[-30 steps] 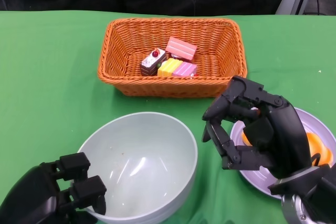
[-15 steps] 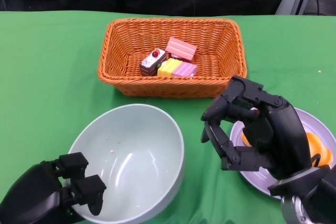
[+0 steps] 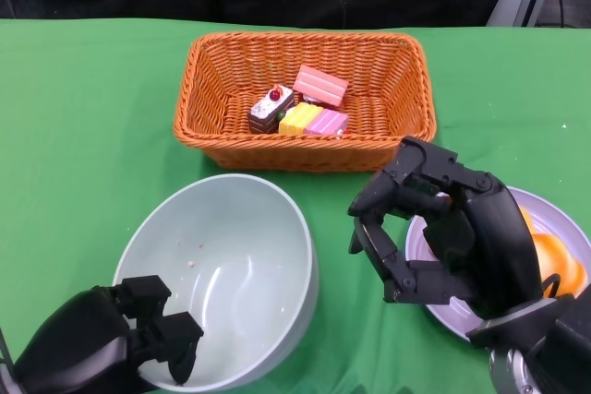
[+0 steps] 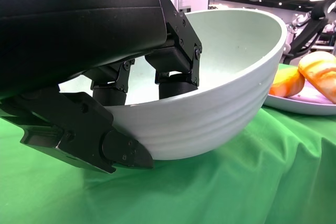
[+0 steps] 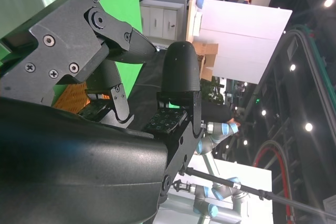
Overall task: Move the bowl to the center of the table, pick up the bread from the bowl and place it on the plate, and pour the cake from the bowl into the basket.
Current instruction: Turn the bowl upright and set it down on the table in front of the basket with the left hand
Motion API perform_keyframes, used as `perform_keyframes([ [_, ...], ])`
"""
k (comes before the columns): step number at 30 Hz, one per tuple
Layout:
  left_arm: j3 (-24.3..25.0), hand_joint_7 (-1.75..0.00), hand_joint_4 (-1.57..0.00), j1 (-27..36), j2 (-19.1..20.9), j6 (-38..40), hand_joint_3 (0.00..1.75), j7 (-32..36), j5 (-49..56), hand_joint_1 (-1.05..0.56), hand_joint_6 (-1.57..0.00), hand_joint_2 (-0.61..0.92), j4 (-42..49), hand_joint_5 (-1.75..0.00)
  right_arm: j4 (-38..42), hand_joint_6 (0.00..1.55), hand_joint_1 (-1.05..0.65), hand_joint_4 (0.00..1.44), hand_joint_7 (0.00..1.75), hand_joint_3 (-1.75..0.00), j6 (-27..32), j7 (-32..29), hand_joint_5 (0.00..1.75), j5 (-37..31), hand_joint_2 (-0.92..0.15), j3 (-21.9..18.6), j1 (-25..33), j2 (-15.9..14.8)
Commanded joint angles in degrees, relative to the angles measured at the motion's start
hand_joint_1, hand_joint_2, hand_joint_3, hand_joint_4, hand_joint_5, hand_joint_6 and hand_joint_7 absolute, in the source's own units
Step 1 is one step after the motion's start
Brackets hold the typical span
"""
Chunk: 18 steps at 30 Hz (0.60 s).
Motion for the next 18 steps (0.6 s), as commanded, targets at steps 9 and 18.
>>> perform_keyframes([
  [9, 0.75, -0.46, -0.83, 0.53, 0.01, -1.41, 0.01, 1.19, -2.45, -0.18, -0.99, 0.88, -2.1, -0.98, -0.26, 0.73, -0.16, 0.83, 1.25, -1.06, -0.15, -0.43, 1.5, 0.24, -0.44, -0.09, 0.64, 0.08],
  [18, 0.73, 0.0, -0.64, 0.99, 0.3, -1.78, 0.09, 3.76, -2.19, -0.59, -0.73, 0.92, -2.51, -0.24, 0.03, 0.72, -0.15, 0.82, 1.26, -1.07, -0.31, -0.1, 1.5, 0.37, -0.44, -0.09, 0.48, -0.19],
])
